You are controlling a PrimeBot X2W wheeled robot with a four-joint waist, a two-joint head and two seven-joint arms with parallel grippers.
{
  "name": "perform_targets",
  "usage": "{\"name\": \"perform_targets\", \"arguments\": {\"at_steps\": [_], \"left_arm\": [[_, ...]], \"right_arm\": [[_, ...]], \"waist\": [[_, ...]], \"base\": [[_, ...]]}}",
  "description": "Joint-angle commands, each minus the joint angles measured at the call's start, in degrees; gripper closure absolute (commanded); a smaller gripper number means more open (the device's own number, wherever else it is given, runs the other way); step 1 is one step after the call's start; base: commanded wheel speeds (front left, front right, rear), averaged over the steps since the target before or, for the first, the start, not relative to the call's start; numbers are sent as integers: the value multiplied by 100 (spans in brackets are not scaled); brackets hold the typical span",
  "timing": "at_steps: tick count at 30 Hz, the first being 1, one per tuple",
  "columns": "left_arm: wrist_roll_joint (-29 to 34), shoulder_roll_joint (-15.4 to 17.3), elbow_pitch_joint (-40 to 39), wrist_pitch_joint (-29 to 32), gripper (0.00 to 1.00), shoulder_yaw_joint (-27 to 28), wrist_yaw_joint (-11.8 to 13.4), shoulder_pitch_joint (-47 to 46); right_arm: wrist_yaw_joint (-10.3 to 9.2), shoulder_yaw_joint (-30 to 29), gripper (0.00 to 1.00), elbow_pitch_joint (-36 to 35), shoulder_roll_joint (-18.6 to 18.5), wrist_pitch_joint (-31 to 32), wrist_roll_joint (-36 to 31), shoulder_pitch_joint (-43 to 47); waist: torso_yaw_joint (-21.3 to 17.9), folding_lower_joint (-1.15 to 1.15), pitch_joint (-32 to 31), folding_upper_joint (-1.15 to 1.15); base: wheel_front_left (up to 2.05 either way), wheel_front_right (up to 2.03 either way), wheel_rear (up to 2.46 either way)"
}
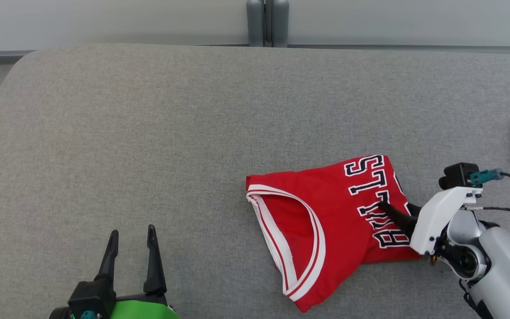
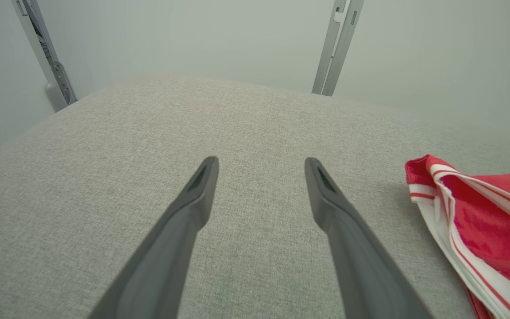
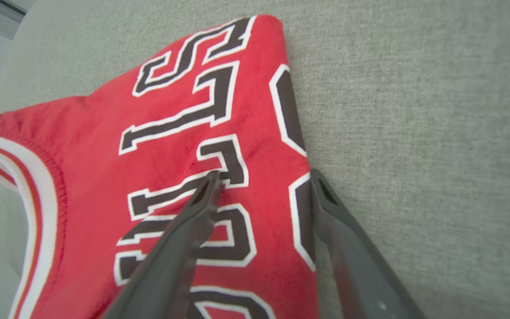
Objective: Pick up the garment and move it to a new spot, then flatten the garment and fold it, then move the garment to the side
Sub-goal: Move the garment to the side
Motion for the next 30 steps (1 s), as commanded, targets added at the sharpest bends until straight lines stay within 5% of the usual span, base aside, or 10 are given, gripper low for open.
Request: {"name": "perform_targets", "arguments": {"at_steps": [1, 8, 17, 27, 28, 30], "left_arm": [[-49, 15, -8, -16, 0, 42, 34, -85], [-75, 14, -77, -16, 0, 75, 44, -173], [133, 16, -121, -16, 0, -20, -82, -767], [303, 17, -18, -16, 0, -42, -152, -897], [321, 16, 0, -16, 0, -41, -154, -877], [326, 16, 28, -16, 0, -35, -170, -847]], "right_arm": [[0, -26, 100, 47, -48, -29, 158, -137], [-1, -232, 100, -139, -803, -294, 405, -1059], [0, -897, 100, -425, -2092, 458, 367, -2137], [-1, -1780, 100, 78, -2399, 231, -301, -2285], [0, -1859, 93, 176, -2422, 121, -472, -2266], [-1, -2021, 0, 392, -2409, -98, -779, -2255]], "waist": [[61, 0, 111, 0], [-608, 0, 315, 0], [-1152, 0, 1031, 0], [-1266, 0, 1320, 0], [-1271, 0, 1324, 0], [-1282, 0, 1317, 0]], "base": [[0, 0, 0], [0, 0, 0], [0, 0, 0], [0, 0, 0], [0, 0, 0], [0, 0, 0]]}}
